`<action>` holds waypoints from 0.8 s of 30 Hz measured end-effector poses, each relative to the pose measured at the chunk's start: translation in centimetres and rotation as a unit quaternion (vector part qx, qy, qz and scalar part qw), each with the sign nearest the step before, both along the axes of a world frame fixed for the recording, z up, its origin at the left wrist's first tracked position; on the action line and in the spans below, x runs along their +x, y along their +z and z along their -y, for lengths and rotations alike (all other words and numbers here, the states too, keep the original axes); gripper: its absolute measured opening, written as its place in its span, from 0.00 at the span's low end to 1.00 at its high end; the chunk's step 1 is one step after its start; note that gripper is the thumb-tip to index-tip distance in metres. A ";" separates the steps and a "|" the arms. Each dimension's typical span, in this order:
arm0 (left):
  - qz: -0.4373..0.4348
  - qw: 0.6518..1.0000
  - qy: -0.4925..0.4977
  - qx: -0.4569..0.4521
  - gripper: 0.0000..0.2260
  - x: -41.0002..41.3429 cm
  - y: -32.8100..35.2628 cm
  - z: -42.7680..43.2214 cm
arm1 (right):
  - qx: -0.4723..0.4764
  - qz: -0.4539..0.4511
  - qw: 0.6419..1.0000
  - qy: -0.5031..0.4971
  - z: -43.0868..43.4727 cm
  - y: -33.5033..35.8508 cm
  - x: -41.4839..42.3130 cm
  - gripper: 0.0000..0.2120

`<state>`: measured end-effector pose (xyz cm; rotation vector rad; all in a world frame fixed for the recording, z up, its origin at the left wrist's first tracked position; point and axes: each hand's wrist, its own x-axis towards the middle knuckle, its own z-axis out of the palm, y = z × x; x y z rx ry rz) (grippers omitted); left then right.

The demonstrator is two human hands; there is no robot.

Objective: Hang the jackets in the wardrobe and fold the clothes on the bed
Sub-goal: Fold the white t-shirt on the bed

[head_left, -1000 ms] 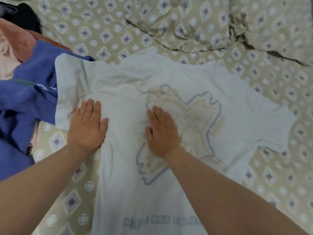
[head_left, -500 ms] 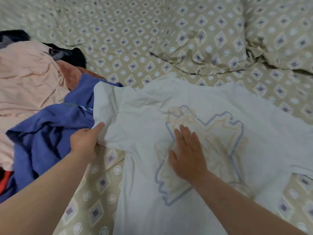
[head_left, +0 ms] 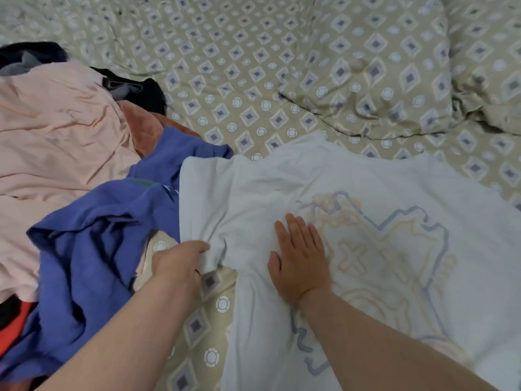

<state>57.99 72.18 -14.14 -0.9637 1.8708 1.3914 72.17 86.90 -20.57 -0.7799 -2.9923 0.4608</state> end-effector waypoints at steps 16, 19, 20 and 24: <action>-0.193 0.952 -0.237 0.024 0.05 0.2 4.7 -6.7 | -0.108 -0.125 0.985 -0.049 -1.0 1.5 1.4 0.26; -0.325 0.823 -0.464 -0.045 0.19 4.0 3.4 -9.8 | -0.137 -0.178 0.968 -0.108 -3.2 3.0 5.9 0.23; -0.329 0.759 -0.557 -0.076 0.23 5.2 2.6 -10.6 | -0.136 -0.183 0.966 -0.121 -4.2 3.5 7.9 0.22; -0.408 0.600 -0.656 -0.208 0.33 7.3 -0.9 -11.8 | -0.140 -0.173 0.959 -0.177 -8.6 4.6 16.5 0.19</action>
